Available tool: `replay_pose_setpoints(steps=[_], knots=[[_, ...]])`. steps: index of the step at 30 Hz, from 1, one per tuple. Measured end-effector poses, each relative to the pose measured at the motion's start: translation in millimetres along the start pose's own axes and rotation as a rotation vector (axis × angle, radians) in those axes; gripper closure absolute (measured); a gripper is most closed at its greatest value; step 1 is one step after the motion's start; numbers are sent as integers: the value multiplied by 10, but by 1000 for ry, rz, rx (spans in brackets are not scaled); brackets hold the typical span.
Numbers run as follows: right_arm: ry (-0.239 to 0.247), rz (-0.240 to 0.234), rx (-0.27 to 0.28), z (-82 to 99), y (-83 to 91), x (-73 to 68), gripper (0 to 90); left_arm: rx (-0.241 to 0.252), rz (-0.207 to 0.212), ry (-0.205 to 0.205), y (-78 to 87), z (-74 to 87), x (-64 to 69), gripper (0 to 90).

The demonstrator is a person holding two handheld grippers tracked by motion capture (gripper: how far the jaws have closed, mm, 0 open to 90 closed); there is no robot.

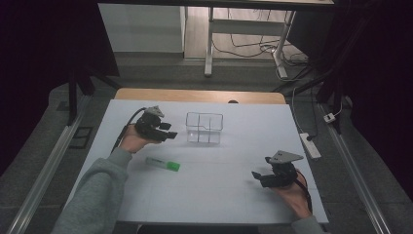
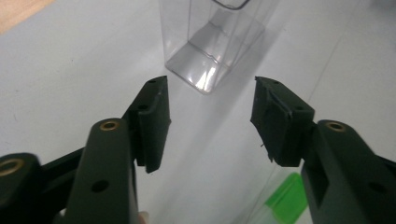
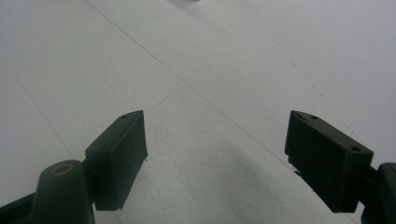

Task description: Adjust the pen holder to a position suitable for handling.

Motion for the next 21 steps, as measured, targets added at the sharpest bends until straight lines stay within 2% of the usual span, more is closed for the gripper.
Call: replay_pose_setpoints(steps=[4, 10, 15, 21], knots=[[0, 0, 0, 0, -1, 1, 199, -24, 26, -40, 87, 19, 43, 420], [-1, -1, 5, -5, 5, 5, 199, -30, 61, -69, 211, 41, 91, 386], [-3, 0, 9, -9, 14, 6, 199, -69, 115, -116, 261, 97, 165, 355], [-3, -4, 7, -3, 14, 11, 199, -78, 141, -151, 302, 101, 235, 344]])
Point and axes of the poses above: each handheld gripper's, and its own axes: y roughly backward along the jaws, z roughly out of its underside, x roughly to its right, the point moved 7 cm from there along -y, roughly forward along the jaws, and after that the axes turned 7 degrees about x, right-handed, at the moved point
